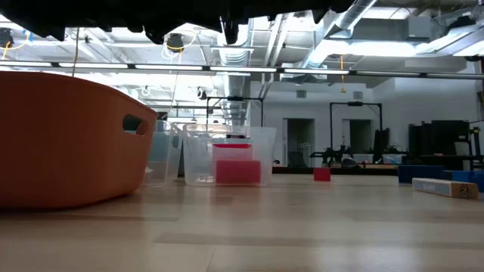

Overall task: Sort blocks
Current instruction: Put the blue game piece into the orange bin

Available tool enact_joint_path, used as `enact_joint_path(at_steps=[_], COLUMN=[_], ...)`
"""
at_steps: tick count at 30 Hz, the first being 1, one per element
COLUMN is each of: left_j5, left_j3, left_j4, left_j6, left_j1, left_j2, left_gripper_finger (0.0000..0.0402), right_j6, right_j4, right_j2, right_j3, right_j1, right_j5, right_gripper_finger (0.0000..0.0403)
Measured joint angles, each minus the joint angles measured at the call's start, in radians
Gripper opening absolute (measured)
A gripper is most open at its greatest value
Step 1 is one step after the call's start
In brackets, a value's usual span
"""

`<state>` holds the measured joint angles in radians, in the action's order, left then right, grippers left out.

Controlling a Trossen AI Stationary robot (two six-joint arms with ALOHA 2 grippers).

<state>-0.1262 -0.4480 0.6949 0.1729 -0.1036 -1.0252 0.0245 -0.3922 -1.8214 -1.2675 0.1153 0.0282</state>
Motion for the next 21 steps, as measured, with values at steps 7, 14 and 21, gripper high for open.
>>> enact_joint_path(at_steps=[7, 14, 21], left_j5=[-0.014, -0.019, -0.072], left_j3=[-0.002, 0.006, 0.082], left_j4=[-0.145, -0.472, -0.569], left_j6=[-0.003, -0.064, -0.195], left_j1=[-0.001, -0.061, -0.154], left_j2=[0.029, 0.129, 0.145], left_gripper_finger=[0.0242, 0.0235, 0.0233], right_j6=[-0.035, -0.185, -0.449], right_j4=[0.165, 0.649, 1.197], right_j2=[0.067, 0.200, 0.247], right_j3=[0.002, -0.001, -0.001], right_j1=[-0.014, -0.028, -0.075], right_j5=[0.003, -0.183, -0.358], right_gripper_finger=[0.0066, 0.0066, 0.0084])
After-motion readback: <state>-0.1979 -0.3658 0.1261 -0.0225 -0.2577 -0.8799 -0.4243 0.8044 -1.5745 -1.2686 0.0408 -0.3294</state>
